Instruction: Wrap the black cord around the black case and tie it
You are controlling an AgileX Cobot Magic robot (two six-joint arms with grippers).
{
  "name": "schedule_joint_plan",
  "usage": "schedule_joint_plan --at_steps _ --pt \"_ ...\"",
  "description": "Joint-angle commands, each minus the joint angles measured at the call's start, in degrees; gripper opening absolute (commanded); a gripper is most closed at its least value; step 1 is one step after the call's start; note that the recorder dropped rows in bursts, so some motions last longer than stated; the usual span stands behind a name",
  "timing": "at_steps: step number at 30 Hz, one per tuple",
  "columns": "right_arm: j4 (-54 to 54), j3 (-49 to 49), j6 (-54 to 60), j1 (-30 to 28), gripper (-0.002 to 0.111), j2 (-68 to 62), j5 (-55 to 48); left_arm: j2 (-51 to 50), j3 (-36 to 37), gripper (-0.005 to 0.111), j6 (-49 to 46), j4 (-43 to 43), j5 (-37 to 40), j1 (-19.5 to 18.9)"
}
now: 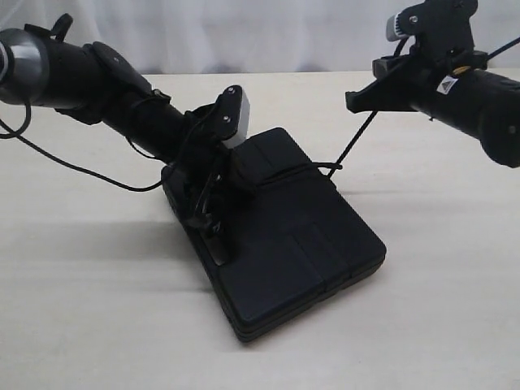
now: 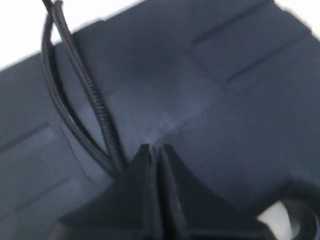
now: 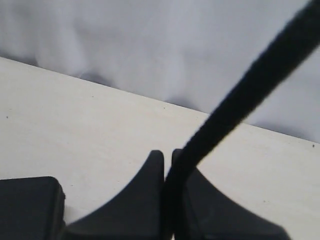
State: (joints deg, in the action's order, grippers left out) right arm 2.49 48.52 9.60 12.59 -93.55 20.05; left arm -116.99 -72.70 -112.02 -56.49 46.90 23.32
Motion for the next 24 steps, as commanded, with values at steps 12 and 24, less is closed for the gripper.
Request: schedule_joint_plan --at_steps 12,24 --pt "3.06 -1.17 -3.01 -16.78 0.004 -3.25 -3.42 -0.43 -0.09 0.000 11.64 15.92 -4.28 0.01" --pt "4.80 -7.50 -3.05 -21.12 0.004 9.17 -2.45 -0.43 -0.09 0.000 19.39 23.51 -5.48 0.01"
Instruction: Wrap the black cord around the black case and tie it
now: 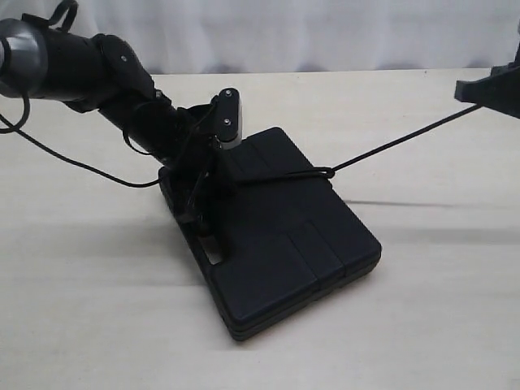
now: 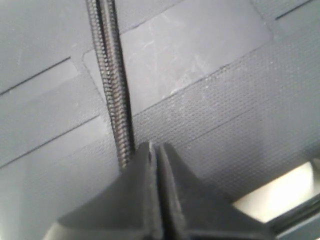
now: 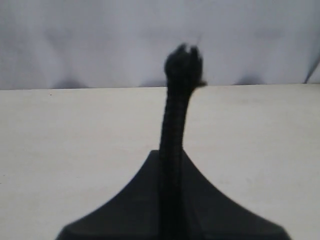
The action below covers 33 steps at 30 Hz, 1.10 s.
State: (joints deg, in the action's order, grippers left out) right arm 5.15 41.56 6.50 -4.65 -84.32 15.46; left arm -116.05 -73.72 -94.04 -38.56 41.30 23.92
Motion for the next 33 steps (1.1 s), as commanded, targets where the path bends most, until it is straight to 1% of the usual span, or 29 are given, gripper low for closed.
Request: schedule_joint_plan --at_steps 1,4,5,7,8,9,10,11,13,14,15,18,19,23,24,28,29,30,33 --pt "2.14 -0.54 0.05 -5.25 0.004 -0.98 2.02 -1.36 0.94 0.000 1.41 4.45 0.12 -0.58" --pt "3.00 -0.54 -0.41 -8.33 0.004 -4.40 3.11 -1.36 0.94 0.000 1.41 -0.71 -0.45 -0.58" --pt "3.70 -0.54 -0.56 -8.84 0.005 -5.08 3.50 -1.36 0.94 0.002 1.18 -1.91 -1.00 -0.58" --pt "4.92 -0.54 -1.64 -9.32 0.013 -5.64 3.90 -1.36 0.94 0.007 0.94 -3.36 -1.36 -0.58" --pt "4.92 -0.54 -2.43 -9.32 0.019 -5.64 3.90 -1.36 0.94 0.011 0.94 -3.50 -1.47 -0.58" --pt "4.92 -0.29 -3.33 -9.32 0.032 -5.13 3.19 -1.36 0.94 0.017 0.94 -3.50 -1.45 -0.58" --pt "4.92 0.22 -3.34 -9.32 0.042 -4.84 1.78 -1.36 0.94 0.020 0.94 -3.50 -1.45 -0.58" --pt "4.92 0.67 -3.34 -9.32 0.051 -4.36 0.38 -1.36 0.94 0.023 0.94 -3.50 -1.74 -0.58" --pt "4.92 1.07 -3.14 -9.32 0.065 -3.63 -1.72 -1.36 0.94 0.028 0.94 -3.50 -2.03 -0.58" --pt "4.92 1.16 -2.95 -9.32 0.073 -2.91 -2.17 -1.36 0.94 0.030 0.94 -3.50 -2.16 -0.58" --pt "4.92 1.16 -2.95 -9.32 0.075 -2.40 -2.92 -1.36 0.94 0.031 0.94 -3.61 -2.47 -0.58" --pt "4.46 1.16 -2.71 -9.32 0.074 -0.65 -6.21 -1.36 0.94 0.033 0.94 -4.20 -2.58 -0.58" --pt "3.86 1.16 -2.71 -9.21 0.074 0.92 -7.94 -1.01 0.94 0.033 0.94 -5.76 -2.58 -0.58" --pt "-3.34 2.13 -2.71 -8.68 0.074 5.02 -17.11 0.76 0.94 0.033 0.94 -9.06 -1.81 -0.58" --pt "-7.06 2.40 -1.87 -7.26 0.074 5.92 -21.35 1.26 0.94 0.033 0.94 -9.35 -1.41 -0.58" --pt "-7.59 2.14 9.05 2.33 0.069 3.26 -21.31 1.54 0.94 0.033 -1.75 -11.56 0.30 -0.58" --pt "-7.59 2.14 13.21 7.30 0.069 0.19 -19.88 1.54 0.94 0.033 -2.23 -12.23 0.66 -0.58" --pt "-7.59 2.14 15.77 10.03 0.069 -2.58 -18.01 1.54 0.94 0.033 -2.23 -13.17 0.66 -0.58" --pt "-7.59 2.14 21.30 14.06 0.069 -9.42 -13.90 1.54 0.94 0.033 -2.23 -13.17 0.66 -0.58"
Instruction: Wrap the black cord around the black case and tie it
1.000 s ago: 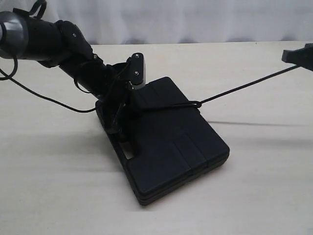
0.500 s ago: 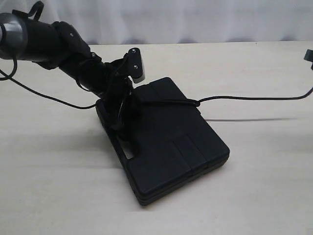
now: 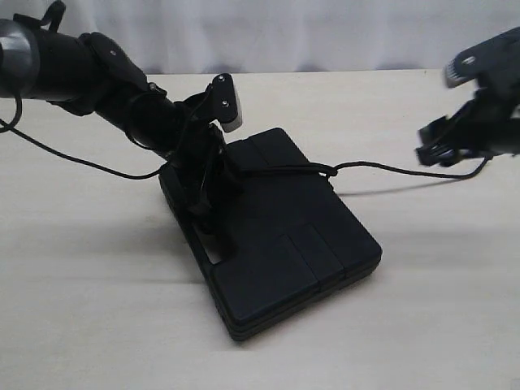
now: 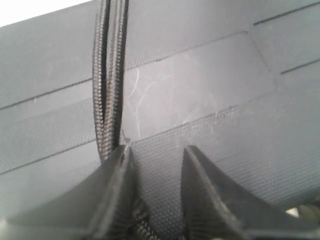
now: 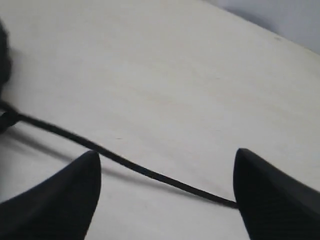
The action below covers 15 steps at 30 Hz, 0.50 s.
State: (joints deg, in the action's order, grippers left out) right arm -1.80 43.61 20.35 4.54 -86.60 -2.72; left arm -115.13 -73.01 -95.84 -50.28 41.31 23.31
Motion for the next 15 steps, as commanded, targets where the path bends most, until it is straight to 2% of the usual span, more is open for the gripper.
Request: schedule_joint_plan --at_steps 1,6,11,15 --pt "-0.63 0.09 10.83 5.98 0.069 -11.07 7.81 0.61 0.23 0.033 -0.42 -1.45 0.66 0.02" --pt "-0.63 0.21 14.81 6.30 0.069 -19.00 22.72 0.61 0.23 0.033 -1.18 -1.46 0.66 0.02" --pt "-2.63 0.21 16.54 6.30 0.066 -24.30 33.29 0.61 0.23 0.033 -1.36 -2.06 0.55 0.02" --pt "-5.69 0.33 19.96 6.30 0.063 -28.41 36.73 0.61 0.23 0.033 -2.33 -4.49 1.43 0.02"
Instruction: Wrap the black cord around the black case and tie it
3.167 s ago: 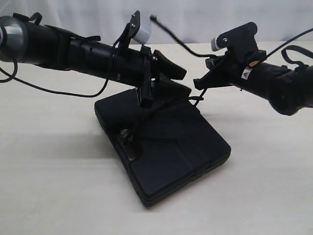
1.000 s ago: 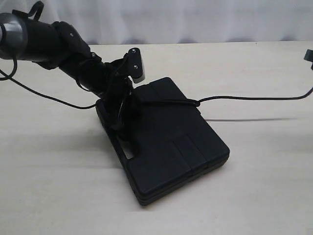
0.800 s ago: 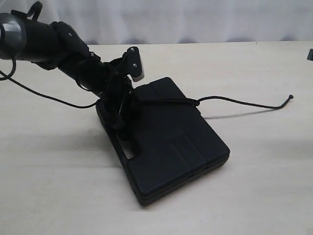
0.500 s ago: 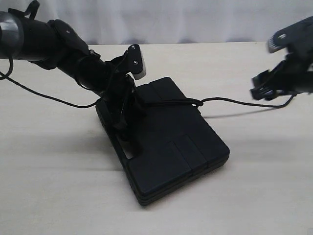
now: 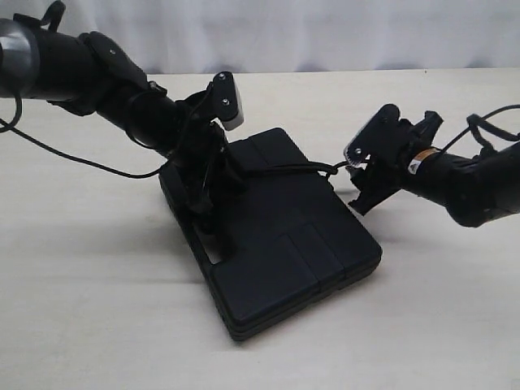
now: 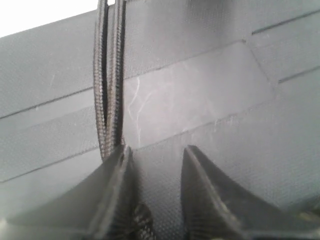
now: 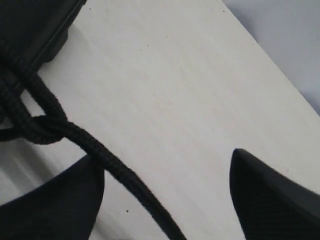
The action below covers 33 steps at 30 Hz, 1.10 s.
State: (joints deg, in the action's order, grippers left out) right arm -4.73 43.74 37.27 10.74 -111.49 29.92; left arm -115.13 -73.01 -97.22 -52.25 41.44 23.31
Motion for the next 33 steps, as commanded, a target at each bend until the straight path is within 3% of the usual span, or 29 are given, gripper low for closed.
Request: schedule_joint_plan --at_steps 1,3,5,6,11,17,21,26,27,30,31,33 --pt "-2.76 0.20 3.83 0.10 0.058 -4.16 4.96 0.61 0.23 0.033 -2.09 -2.52 1.93 0.02" --pt "-2.76 0.20 4.69 0.10 0.042 -4.98 6.16 0.61 0.23 0.033 -3.10 -2.52 2.91 0.02" --pt "-2.76 0.20 5.11 0.10 0.012 -4.79 7.76 0.61 0.23 0.032 -3.37 -3.12 3.37 0.02" --pt "-2.57 0.20 4.86 0.10 0.004 -4.00 7.74 0.61 0.23 0.032 -3.41 -3.50 3.49 0.02" --pt "0.88 -0.64 -6.38 0.10 0.004 5.19 7.82 0.61 0.23 0.032 -5.67 -4.08 5.12 0.02" --pt "-9.87 -3.17 -30.79 0.10 0.004 18.10 10.63 0.61 0.23 0.032 -6.55 -4.42 6.09 0.02" --pt "-11.83 -3.07 -34.63 0.10 0.004 21.47 8.72 0.61 0.23 0.033 -6.55 -4.95 5.44 0.02" --pt "-13.45 -3.07 -34.52 0.10 0.004 20.61 7.48 0.65 0.23 0.067 -11.16 -12.16 6.11 0.02" --pt "-14.40 -3.07 -34.52 0.10 0.004 20.50 7.48 1.00 0.23 0.070 -14.22 -17.97 5.54 0.02" --pt "-16.93 -3.07 -37.27 0.10 0.004 20.50 7.80 1.00 0.23 0.070 -22.30 -43.43 5.35 1.08" --pt "-19.07 -3.07 -38.42 0.10 0.004 20.50 8.58 -0.27 0.23 0.065 -25.15 -43.43 3.14 2.20" --pt "-19.75 -3.07 -40.00 0.10 0.004 20.50 8.99 -1.87 0.23 0.033 -25.59 -43.35 1.25 4.73"
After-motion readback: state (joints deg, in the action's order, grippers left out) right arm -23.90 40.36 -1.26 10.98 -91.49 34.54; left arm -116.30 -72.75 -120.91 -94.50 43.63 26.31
